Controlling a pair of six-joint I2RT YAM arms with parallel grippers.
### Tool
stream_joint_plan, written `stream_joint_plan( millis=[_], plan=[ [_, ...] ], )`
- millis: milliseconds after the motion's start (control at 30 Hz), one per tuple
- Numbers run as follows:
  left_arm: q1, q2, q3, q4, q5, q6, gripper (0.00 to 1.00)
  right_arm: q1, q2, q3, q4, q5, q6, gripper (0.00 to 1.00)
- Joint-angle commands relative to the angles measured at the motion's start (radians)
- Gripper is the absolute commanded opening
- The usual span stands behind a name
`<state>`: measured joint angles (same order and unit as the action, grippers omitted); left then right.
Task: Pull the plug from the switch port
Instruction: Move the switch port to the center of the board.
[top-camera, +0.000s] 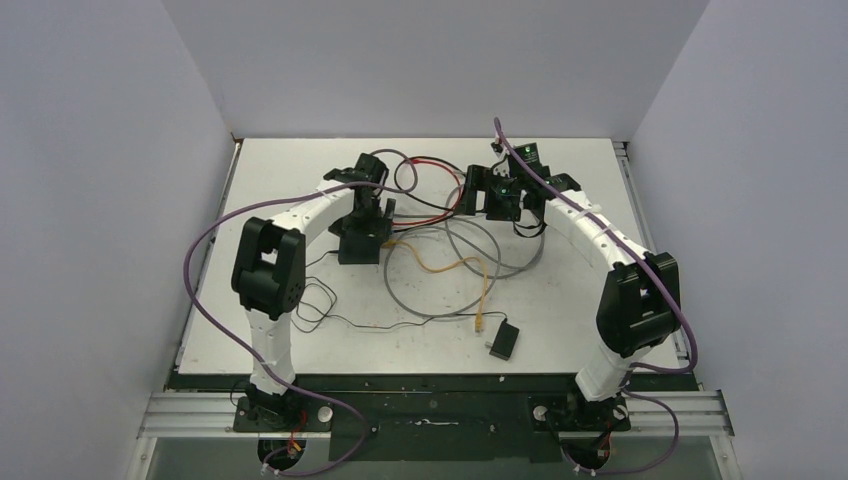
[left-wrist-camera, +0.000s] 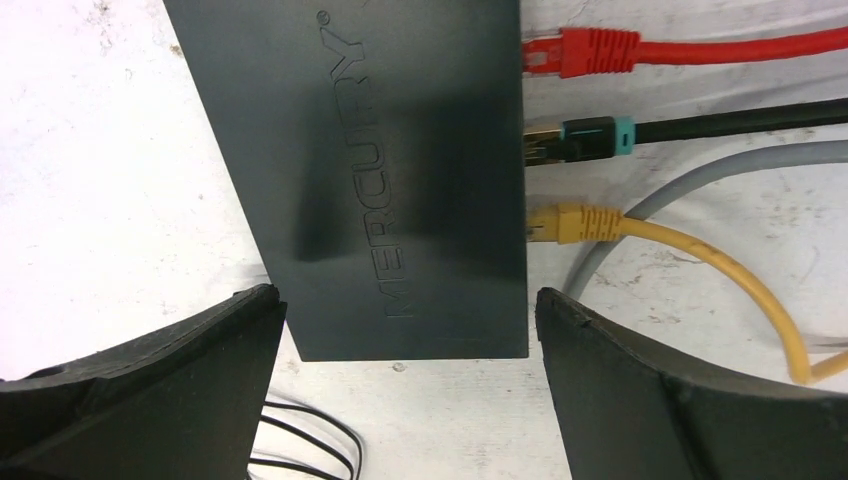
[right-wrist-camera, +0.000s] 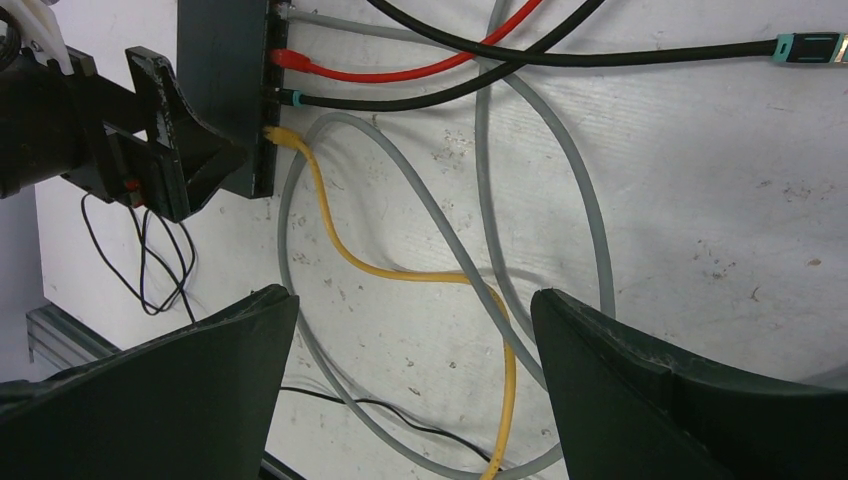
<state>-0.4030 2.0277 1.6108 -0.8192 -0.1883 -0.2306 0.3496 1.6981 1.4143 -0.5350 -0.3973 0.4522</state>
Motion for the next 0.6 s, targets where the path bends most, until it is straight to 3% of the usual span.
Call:
stream_joint_plan(
  millis=[0,400,500,567],
  plan=[
    [0.004,0.01,0.0,-0.014,-0.044,0.007,0.96,0.006,-0.014,0.03,0.01,0.017,-0.014,0.9],
    [0.075,0.02,0.133,-0.006,0.096,-0.014,0.99,0.072,0.136,0.211,0.019,0.002,-0.069,0.9],
    [0.09,0.07,0.242,-0.028,0.1,-0.028,1.0,0.083,0.175,0.271,-0.003,-0.008,-0.081,0.9],
    [0.095,0.13,0.346,-0.067,0.099,-0.039,0.93,0.088,0.182,0.281,-0.01,-0.011,-0.085,0.9]
  ],
)
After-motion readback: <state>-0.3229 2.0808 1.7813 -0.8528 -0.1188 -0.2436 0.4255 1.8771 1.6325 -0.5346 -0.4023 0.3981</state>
